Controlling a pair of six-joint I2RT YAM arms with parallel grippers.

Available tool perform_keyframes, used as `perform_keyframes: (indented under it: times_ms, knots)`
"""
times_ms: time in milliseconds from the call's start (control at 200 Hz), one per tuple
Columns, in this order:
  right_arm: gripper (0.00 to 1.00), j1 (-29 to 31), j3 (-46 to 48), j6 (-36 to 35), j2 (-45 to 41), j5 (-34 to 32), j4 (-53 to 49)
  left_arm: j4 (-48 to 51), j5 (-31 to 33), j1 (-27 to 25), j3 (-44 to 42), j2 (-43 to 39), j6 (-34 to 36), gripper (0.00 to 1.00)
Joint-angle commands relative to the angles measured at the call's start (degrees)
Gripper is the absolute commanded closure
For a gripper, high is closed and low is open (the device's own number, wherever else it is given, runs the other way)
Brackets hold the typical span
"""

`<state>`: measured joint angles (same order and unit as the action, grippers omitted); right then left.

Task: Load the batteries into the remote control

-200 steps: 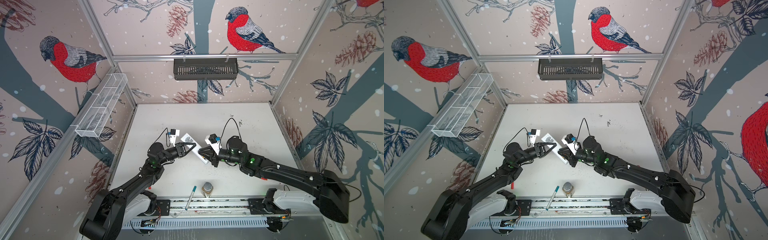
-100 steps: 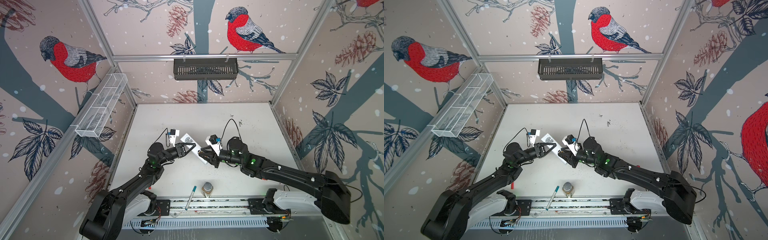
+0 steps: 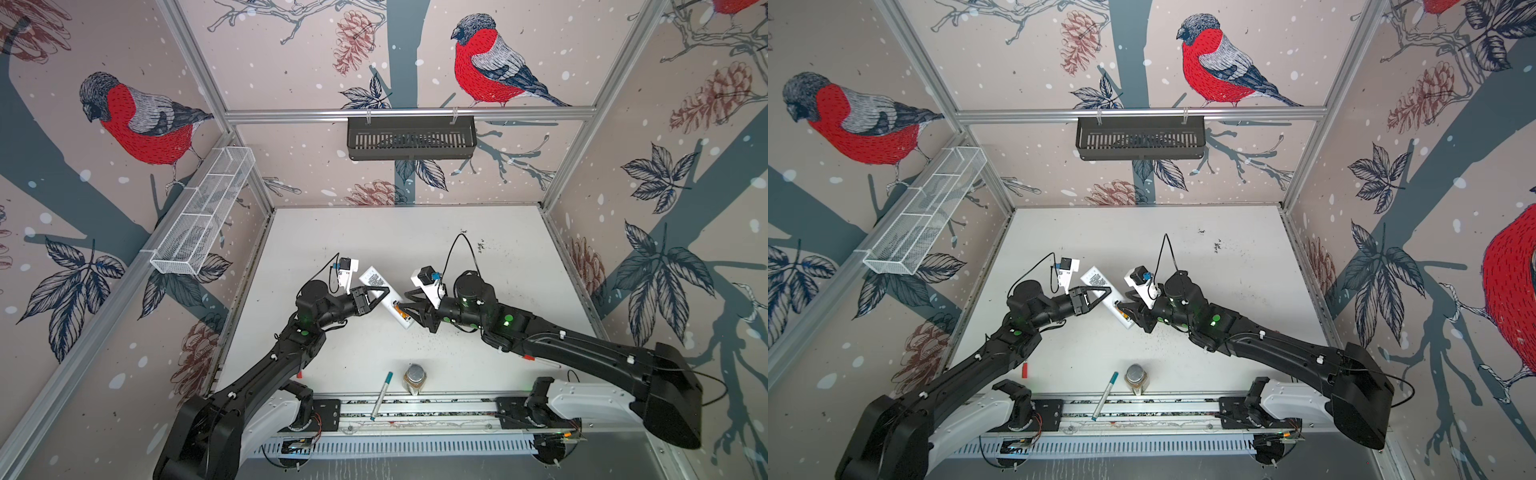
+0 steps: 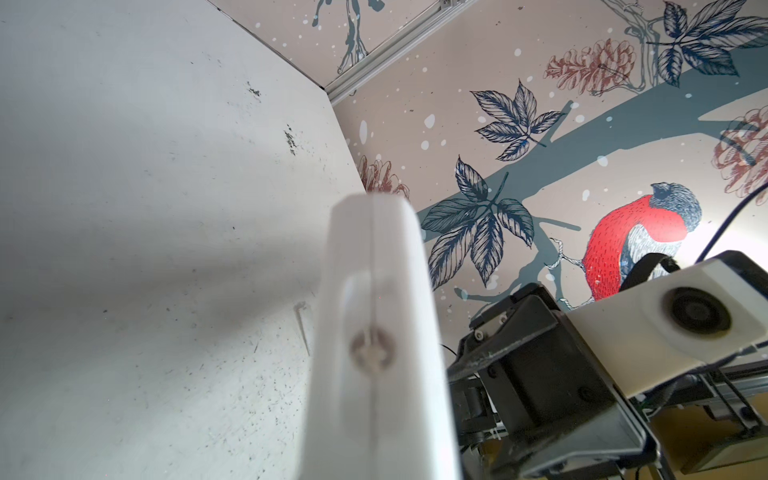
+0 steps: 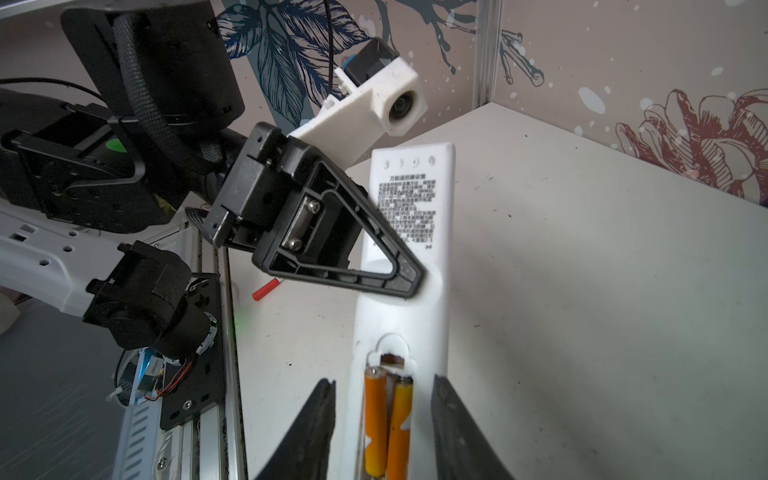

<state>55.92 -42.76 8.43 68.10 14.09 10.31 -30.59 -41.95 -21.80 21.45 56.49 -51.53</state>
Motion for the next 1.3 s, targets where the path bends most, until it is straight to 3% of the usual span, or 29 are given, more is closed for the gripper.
perform_keyframes:
  times_ms: [0,851,1296]
  knots:
    - [0.62,0.56,-0.7,-0.16,0.69,-2.32,-1.91,2.29,0.6,0.18,0.84,-0.24,4.1,1.0]
    - [0.81,4.02,-6.89,-1.83,11.28,-9.03,-6.25,4.02,0.49,0.09,1.24,-1.25,5.97,1.0]
    - [0.86,5.64,-5.34,-3.33,12.26,-11.45,-5.02,-9.56,-5.92,2.22,0.4,-2.14,-5.42,1.0]
